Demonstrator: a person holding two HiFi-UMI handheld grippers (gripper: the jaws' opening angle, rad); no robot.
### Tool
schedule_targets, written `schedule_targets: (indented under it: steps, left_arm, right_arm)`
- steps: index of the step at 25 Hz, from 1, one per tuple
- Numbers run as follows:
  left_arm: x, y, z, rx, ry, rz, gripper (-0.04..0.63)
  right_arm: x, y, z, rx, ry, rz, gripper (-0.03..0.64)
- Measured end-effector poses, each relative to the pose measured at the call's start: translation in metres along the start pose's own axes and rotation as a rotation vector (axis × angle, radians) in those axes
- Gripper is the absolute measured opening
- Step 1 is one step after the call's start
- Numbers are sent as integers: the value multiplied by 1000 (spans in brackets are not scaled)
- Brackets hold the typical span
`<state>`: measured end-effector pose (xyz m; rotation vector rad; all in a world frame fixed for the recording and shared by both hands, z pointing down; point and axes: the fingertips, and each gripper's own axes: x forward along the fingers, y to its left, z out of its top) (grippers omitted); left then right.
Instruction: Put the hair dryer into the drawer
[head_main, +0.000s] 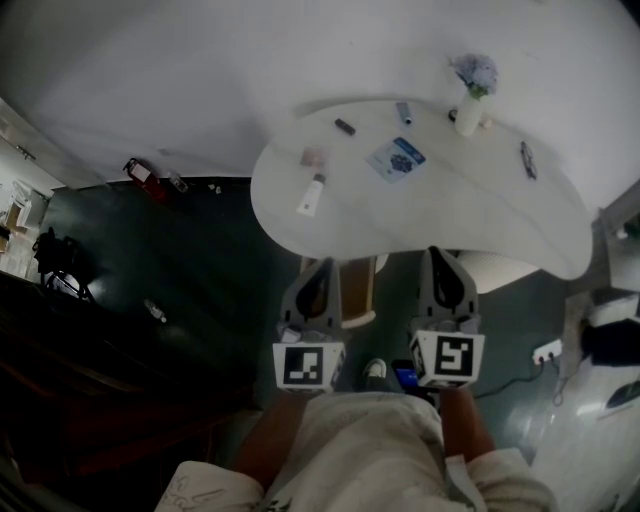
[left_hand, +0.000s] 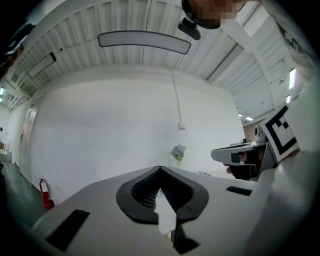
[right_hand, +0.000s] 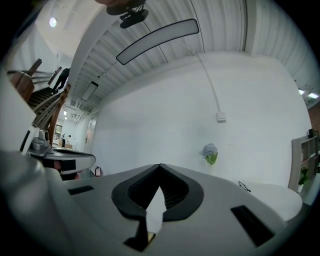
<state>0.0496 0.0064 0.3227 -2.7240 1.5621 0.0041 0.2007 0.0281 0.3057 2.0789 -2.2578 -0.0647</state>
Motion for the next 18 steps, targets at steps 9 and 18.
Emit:
schedule_targets:
  steps: [9, 18]
  left_arm:
    - [-1, -2, -4, -9, 11, -3, 2]
    - [1, -4, -6, -14, 10, -9, 2]
  right_arm:
    - [-4, -6, -9, -9, 30, -16, 5]
    - [-5, -8, -12, -20, 39, -22, 5]
